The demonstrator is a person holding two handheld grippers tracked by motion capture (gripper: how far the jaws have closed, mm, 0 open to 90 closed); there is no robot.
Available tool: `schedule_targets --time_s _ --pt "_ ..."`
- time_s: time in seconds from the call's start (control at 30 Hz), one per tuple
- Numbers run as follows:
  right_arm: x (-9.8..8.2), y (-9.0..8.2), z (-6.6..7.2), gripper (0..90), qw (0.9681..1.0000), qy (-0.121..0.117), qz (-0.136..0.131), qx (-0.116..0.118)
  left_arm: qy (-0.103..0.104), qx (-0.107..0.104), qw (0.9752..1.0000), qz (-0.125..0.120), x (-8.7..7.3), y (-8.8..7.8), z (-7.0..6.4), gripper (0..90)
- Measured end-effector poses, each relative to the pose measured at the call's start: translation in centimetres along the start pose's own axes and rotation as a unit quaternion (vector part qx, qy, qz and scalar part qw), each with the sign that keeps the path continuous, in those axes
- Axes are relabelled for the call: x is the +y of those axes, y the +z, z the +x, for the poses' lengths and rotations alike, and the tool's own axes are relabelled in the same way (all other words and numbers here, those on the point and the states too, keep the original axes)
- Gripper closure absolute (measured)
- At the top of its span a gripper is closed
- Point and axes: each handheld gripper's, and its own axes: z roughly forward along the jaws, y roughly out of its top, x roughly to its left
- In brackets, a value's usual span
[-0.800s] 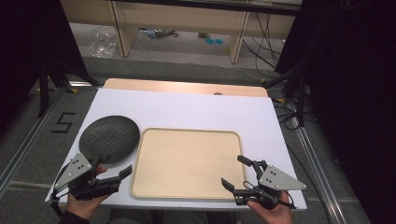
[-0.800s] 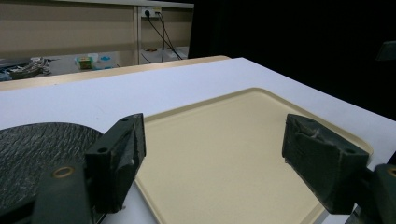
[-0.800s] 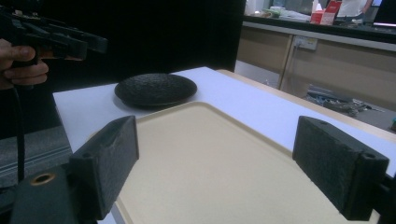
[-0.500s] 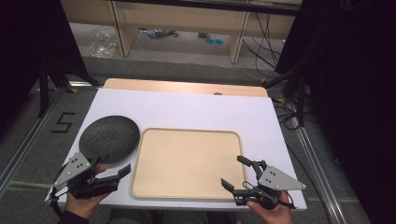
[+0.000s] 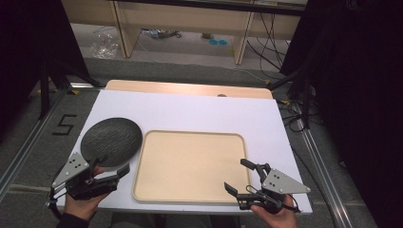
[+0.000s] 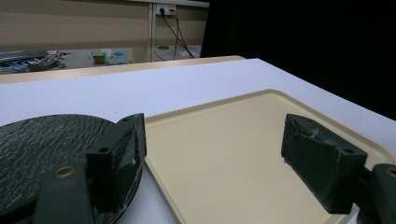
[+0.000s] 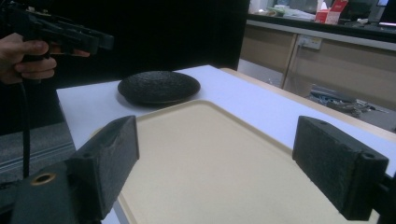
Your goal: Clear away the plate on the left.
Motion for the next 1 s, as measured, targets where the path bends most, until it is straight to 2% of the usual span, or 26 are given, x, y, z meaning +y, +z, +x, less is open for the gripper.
schedule_targets --time_s 0.17,0.37,0.53,0.7,0.83,1.0 --pt "0.0 0.1 0.0 15.7 0.9999 0.0 -0.009 0.006 -0.007 0.008 0.9999 0.002 -0.1 0.1 0.7 22.2" --pt "0.0 0.1 0.0 15.7 1.0 -0.001 -0.002 0.003 -0.009 0.023 0.9997 0.008 -0.1 0.0 1.7 22.1" --pt "0.0 0.1 0.0 15.7 1.0 -0.001 -0.002 0.003 -0.023 0.038 0.999 0.003 -0.1 -0.3 2.6 22.4" --pt "0.0 0.1 0.1 15.7 1.0 -0.002 -0.002 0.005 -0.046 0.056 0.9974 0.004 -0.2 -0.4 3.6 22.4" --pt "0.0 0.1 0.2 15.7 1.0 -0.005 -0.005 0.005 -0.074 0.058 0.9956 0.004 -0.3 -0.4 4.5 22.2" --pt "0.0 0.1 0.2 15.7 1.0 -0.005 -0.004 0.005 -0.108 0.066 0.992 0.0 -0.4 -0.5 5.8 22.3"
